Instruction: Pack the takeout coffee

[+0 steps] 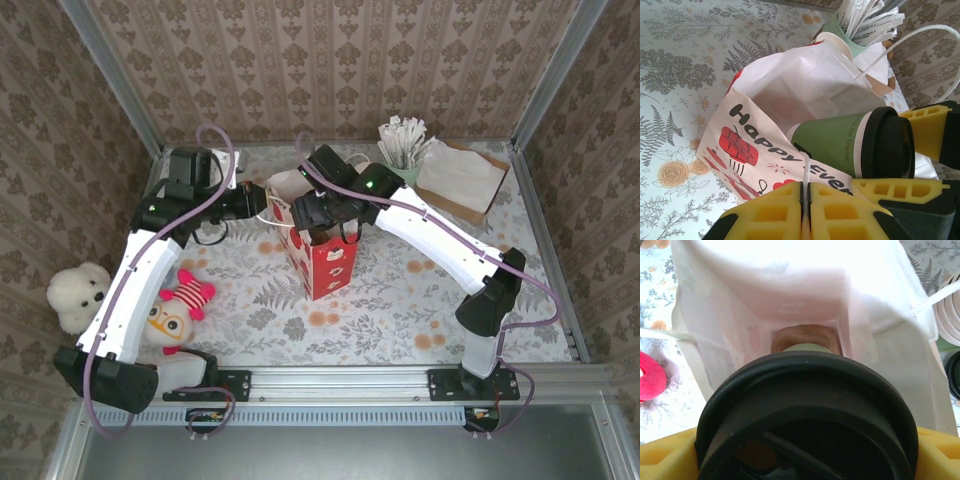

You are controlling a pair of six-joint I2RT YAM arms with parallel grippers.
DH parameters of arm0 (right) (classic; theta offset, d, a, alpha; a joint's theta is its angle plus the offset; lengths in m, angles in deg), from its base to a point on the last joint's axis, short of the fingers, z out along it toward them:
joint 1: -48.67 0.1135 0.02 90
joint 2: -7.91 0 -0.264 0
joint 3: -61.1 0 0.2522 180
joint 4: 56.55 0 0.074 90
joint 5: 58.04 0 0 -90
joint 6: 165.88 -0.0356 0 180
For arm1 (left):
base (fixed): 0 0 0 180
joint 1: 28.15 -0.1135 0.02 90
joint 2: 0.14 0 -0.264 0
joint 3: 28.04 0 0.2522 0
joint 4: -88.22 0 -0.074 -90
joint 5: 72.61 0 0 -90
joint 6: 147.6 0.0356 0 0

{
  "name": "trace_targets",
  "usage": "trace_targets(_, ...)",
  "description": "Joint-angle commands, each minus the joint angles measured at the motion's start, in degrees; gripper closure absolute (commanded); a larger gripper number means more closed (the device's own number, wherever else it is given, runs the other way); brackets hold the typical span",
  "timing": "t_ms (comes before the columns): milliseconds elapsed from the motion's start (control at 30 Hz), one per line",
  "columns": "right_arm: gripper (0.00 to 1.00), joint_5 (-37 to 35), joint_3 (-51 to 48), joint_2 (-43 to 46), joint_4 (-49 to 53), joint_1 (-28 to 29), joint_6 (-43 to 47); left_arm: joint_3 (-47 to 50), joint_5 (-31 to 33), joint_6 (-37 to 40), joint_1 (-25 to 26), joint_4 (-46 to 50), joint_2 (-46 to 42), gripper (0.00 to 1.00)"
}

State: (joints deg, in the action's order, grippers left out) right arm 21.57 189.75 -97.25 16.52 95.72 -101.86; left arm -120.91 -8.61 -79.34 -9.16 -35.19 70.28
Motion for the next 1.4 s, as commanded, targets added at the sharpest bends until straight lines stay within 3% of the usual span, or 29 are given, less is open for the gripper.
trace_targets(0, 0.36, 2.3, -1.1, 1.7, -0.2, -0.7, -1.8, 1.0, 0.1, 1.5, -0.9, -1.0, -1.5, 0.89)
trace_targets(367, 0.37, 5.2, -3.3, 5.0, -7.0, -0.7, -4.0, 4.3, -1.2, 0.8, -2.8, -1.9, -2.6, 0.89)
trace_targets(700, 0.37, 2.2, -8.1, 2.6, -6.3, -0.6, -5.6, 6.8, -3.1, 1.4, -3.9, -4.2, -6.3, 0.87)
trace_targets(1067, 0.38, 2.3, -0.4, -3.4, -1.8, 1.2, -2.1, 10.6, -8.7, -1.2, -2.8, -13.3, -8.1, 0.83)
trace_targets(1200, 0.38, -0.8, 2.4, -5.5, 1.1, 2.6, -0.9, 11.0, -10.1, -0.2, -2.4, -13.8, -8.2, 0.72)
trace_targets(1367, 0.39, -1.3, 2.1, -6.0, 2.1, 3.1, -0.1, 6.7, -9.0, 3.2, -6.1, -12.5, -7.8, 0.41)
